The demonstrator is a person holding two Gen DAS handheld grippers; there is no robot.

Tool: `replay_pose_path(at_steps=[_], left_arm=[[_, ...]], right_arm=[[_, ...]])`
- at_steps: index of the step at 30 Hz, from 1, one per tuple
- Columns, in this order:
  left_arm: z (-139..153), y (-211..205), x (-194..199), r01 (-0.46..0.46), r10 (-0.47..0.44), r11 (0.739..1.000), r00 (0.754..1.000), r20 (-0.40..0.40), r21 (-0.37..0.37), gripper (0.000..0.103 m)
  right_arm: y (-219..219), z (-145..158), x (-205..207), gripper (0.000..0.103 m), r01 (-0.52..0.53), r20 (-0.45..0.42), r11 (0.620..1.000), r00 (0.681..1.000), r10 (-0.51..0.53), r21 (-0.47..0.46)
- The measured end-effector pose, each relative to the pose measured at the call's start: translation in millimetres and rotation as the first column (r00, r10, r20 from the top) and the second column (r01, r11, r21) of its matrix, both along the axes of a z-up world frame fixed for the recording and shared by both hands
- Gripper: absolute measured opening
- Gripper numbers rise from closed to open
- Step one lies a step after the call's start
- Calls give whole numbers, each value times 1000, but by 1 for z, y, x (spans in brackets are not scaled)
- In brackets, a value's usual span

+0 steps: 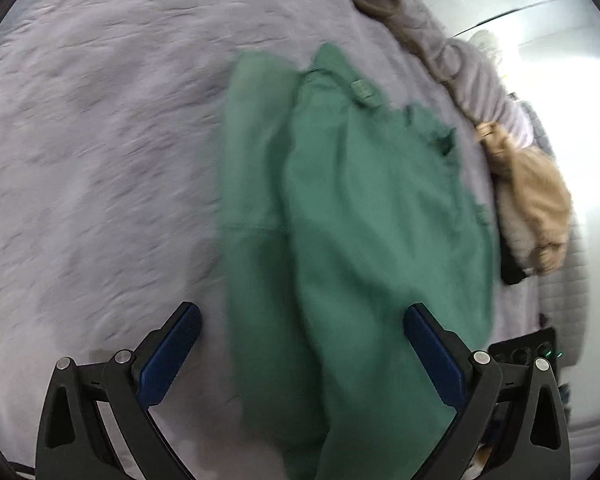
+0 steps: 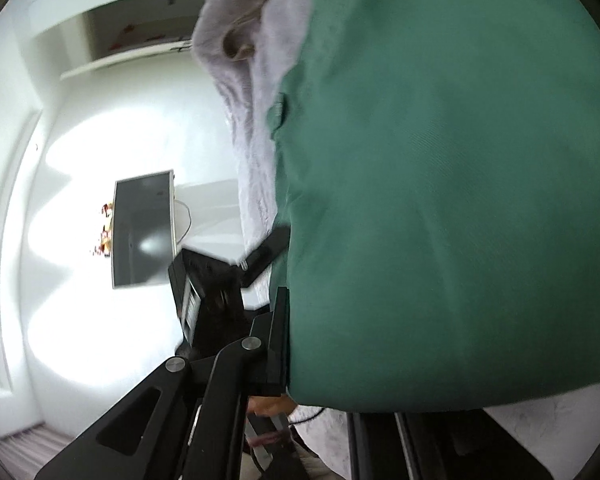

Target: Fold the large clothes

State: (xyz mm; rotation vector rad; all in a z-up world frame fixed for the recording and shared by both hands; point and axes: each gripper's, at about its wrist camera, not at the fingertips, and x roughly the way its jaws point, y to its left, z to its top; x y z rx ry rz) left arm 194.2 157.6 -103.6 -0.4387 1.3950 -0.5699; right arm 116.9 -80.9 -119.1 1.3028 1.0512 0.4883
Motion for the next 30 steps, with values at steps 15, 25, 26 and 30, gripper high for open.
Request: replay_pose_path(at_steps=[15,25,26,30], left_arm=[[-13,-57,26,56,-55,996,998,-8,63,35],[58,-106,10,57,-54,998,991,120,-29,17],[69,-121,9,84,-79,996,986,147,-26,17],[107,-188,3,185,-172,982,961,219,-44,17]], right_arm=[[-70,47,-13,11,-133,-40,872,991,129,-472],[-104,-22,22,4,-151,-148,835,985,85,-528],[-108,-20,19,4,-146,-135,856,987,90,-497],[-134,-14,-6,5,-115,-97,910,992,83,-398]])
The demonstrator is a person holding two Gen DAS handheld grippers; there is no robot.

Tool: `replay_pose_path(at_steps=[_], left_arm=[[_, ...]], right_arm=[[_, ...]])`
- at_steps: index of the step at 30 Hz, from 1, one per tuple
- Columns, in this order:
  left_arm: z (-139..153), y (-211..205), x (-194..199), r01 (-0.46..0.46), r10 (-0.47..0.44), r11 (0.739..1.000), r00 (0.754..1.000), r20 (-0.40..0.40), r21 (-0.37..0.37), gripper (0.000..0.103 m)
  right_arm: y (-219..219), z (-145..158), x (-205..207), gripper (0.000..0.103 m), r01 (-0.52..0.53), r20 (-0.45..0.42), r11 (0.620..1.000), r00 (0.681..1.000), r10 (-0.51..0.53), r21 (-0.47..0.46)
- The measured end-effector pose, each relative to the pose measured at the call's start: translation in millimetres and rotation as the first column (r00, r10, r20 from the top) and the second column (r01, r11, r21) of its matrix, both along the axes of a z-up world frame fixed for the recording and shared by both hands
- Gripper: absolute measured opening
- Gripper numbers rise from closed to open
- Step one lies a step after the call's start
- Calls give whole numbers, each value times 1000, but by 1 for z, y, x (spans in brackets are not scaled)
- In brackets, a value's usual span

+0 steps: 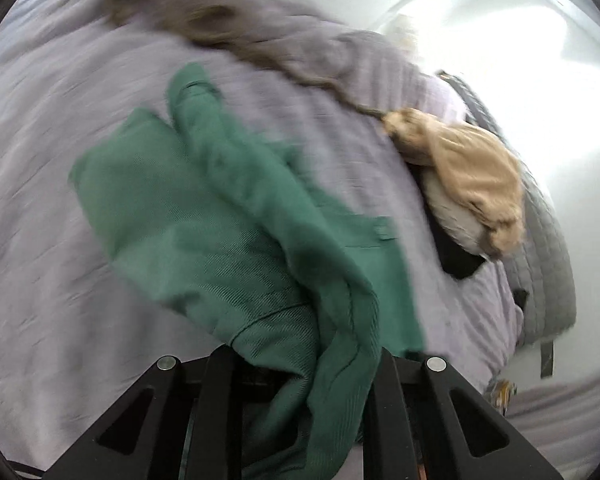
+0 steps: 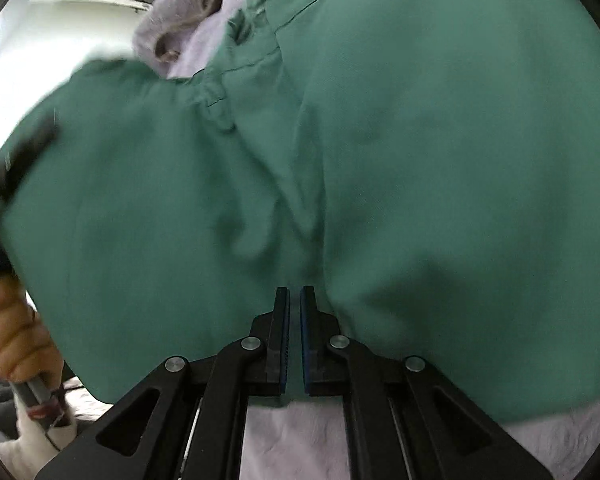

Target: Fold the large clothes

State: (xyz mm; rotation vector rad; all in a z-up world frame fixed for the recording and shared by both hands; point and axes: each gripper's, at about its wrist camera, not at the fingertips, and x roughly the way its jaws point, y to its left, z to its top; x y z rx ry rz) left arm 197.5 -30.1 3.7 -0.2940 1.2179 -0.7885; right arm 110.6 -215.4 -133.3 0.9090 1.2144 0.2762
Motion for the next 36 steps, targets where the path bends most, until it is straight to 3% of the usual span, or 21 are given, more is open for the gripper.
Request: replay_pose_path(at_steps=[3,6,10,13,14,15,17,19,22,24,26,28,31,36], left_arm=[[15,-61,-8,89,-89,996,995,44,15,17],[12,-136,-22,200,-203,978,977,61,58,17],[-25,-219,-43,310,-312,948,950,7,75,17],[-54,-254,-57,323,-326,927,945,-15,193,18],[-56,-262,-63,318,-330,917,944,9,240,25],[-55,-264,-67,324,-337,916,941,18,236,32],[-45,-261,-70,314,-323,931,946,21,184,73],[-28,-251,-70,278,-286,953,957,55,119,82],[3,-245,-68,259,-268,962,956,121,87,82],[20,-224,-63,186,-202,977,961,187,103,82],[22,-199,-55,114,-144,983,965,217,144,82],[15,-172,-47,48,-94,979,969,227,200,82],[-14,-122,-33,-58,-1,944,984,178,324,82],[-54,-71,-39,-148,122,906,988,91,397,82]], right_arm=[[-37,12,-24,8,80,33,996,996,-81,28],[-83,15,-53,8,185,40,981,982,-187,54],[-123,3,-76,10,270,-1,960,963,-270,72],[-138,4,-84,10,296,11,949,954,-299,107],[-142,6,-84,10,296,20,950,954,-299,101],[-147,7,-86,10,297,25,949,953,-301,102],[-152,11,-84,10,313,40,944,947,-319,107],[-165,9,-90,17,349,37,929,934,-356,121],[-186,2,-99,37,430,21,872,894,-447,232],[-204,-2,-107,53,476,13,820,863,-506,316],[-216,-8,-110,55,501,6,772,838,-546,392],[-230,-12,-107,60,488,1,752,839,-544,443],[-232,-9,-85,70,428,11,773,872,-489,468],[-222,9,-16,70,317,31,882,937,-349,350]])
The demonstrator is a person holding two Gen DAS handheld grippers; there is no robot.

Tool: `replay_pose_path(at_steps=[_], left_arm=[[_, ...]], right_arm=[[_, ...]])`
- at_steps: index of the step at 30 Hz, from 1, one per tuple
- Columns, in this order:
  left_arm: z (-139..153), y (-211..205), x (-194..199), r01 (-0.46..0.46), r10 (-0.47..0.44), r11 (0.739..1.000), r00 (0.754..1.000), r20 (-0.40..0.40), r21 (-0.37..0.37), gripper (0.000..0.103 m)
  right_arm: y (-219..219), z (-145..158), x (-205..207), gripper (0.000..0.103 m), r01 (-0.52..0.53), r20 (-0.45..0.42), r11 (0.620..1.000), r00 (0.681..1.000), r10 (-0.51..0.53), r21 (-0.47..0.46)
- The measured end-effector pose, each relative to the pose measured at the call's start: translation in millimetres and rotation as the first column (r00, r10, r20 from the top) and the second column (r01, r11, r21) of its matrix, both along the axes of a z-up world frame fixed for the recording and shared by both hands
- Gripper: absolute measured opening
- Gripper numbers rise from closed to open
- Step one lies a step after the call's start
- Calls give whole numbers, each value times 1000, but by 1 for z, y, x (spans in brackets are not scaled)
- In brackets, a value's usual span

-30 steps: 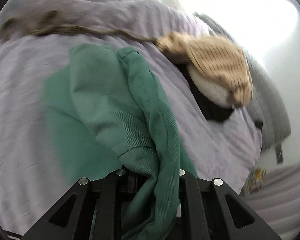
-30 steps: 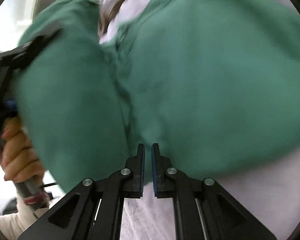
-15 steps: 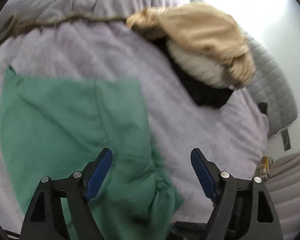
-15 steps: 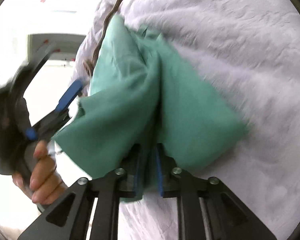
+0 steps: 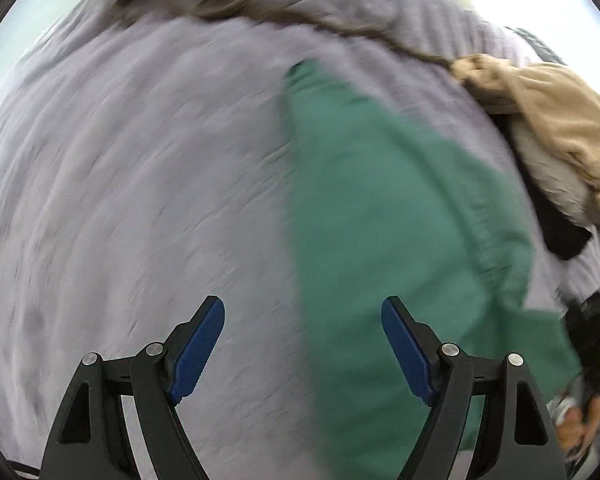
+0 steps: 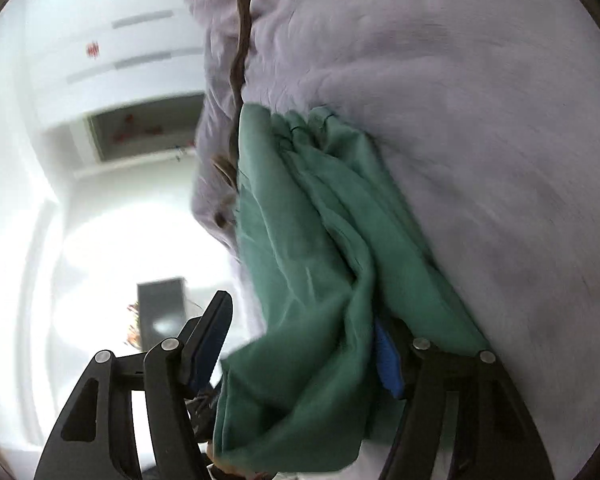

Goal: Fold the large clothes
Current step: 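Lower the folded green jacket onto the bedspread with both tools and release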

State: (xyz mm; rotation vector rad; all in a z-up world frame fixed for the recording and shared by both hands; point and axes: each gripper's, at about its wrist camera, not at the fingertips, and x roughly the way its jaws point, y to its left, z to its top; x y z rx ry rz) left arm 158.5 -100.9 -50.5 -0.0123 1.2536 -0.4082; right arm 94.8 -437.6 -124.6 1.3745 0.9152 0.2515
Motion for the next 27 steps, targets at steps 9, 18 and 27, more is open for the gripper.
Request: replay_pose_path(at_steps=[9,18,27], left_arm=[[-9,-3,-17,-7,7,1000,1000,23,-14,82],[-12,-27,-18,59,-60,998,998,29,17,82],[17,-25,-43,145,-145,989,989,30,0,82]], right_arm=[[-12,23,26,7,-34,-2,984,999,34,-173],[-24,32,-24,48,-16,-103,934,994,-22,-357],[20,82,-31,16,-224,-122,793,975,187,-566]])
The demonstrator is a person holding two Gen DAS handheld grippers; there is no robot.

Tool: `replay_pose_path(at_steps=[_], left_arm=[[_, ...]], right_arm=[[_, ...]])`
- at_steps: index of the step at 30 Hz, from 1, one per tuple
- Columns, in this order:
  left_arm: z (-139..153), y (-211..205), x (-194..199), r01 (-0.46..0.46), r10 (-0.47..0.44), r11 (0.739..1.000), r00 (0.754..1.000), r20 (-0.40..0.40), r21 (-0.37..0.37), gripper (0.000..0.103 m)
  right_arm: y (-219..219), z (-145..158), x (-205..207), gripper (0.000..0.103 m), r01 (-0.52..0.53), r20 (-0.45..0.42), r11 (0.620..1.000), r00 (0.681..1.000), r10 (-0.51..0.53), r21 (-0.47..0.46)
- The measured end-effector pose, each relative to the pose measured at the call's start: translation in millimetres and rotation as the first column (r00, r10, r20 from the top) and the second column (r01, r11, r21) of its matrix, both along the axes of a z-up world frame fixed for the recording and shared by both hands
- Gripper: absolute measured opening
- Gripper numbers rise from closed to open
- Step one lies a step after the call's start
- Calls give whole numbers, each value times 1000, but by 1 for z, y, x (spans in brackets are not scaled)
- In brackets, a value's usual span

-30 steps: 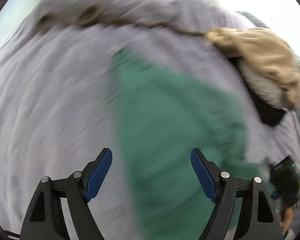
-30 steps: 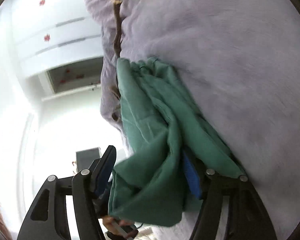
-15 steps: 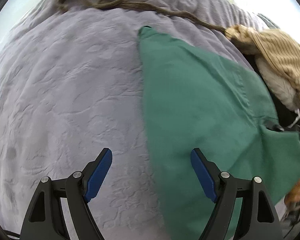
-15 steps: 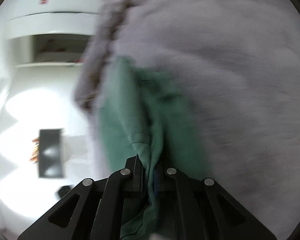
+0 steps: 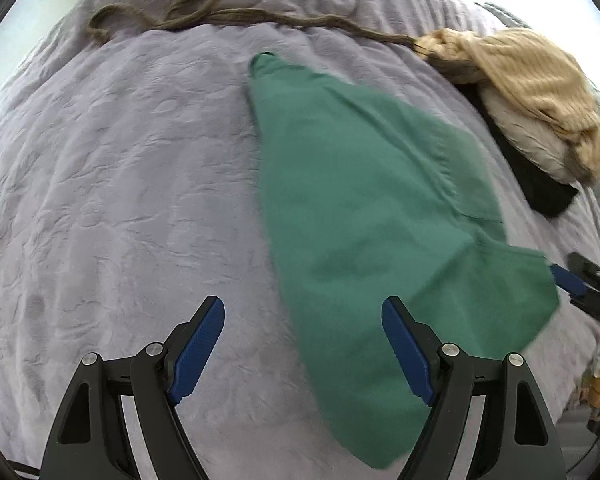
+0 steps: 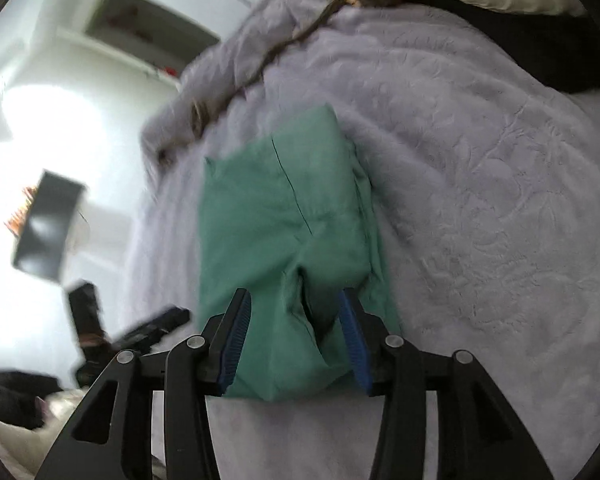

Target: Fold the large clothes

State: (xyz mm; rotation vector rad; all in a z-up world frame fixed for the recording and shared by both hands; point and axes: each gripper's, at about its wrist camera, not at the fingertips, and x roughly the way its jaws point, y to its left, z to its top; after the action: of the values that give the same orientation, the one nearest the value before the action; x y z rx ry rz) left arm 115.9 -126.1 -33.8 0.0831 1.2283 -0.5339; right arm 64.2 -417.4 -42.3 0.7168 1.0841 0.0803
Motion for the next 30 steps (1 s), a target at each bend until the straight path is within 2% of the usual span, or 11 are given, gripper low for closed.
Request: replay_pose_path(at_steps=[1,3,6,7,8,9,16,20,25,27,30], left_arm=[[-1,-3,-4,17,-17,1000,1000,-7,-3,82],[-7,-9,-14,39,-39,999,999,-22,15,82],[-25,-4,-30,59,-57,998,997,-54,32,82],[-31,-1,-34,62,-60,998,996,-62,24,84],[-35,4,-38,59,-58,998,996,-70,19,94],[-40,9,-41,52,-51,998,997,-66,27,98],[-41,19,-46,45,-43,999,996,-77,29,99],[-38,22,-49,42,-39,998,996,-78,41,99],[-39,29,-47,7,-4,1000,995,-96,31,99],[-41,39,-46,3,0,1000,995,-95,28,99],[-42,42,-46,-1,4,1000,995,-96,28,99]], right_arm=[[2,-10,5,6,11,-39,1000,999,-11,-3],[-2,-31,-6,6,58,-105,998,993,-59,-16],[-11,-70,-22,5,111,-187,993,977,-103,36],[-10,-79,-25,4,108,-197,994,975,-99,34],[-6,-85,-27,3,87,-195,996,977,-82,14],[-3,-86,-26,3,77,-192,997,979,-76,0],[-1,-64,-30,3,95,-206,995,973,-101,-40],[-2,-39,-39,5,104,-184,983,974,-132,-151],[8,0,-19,7,92,-45,984,994,-99,-150],[17,2,-7,7,46,-33,985,998,-52,-164],[24,-15,6,6,3,-67,984,998,-15,-180]])
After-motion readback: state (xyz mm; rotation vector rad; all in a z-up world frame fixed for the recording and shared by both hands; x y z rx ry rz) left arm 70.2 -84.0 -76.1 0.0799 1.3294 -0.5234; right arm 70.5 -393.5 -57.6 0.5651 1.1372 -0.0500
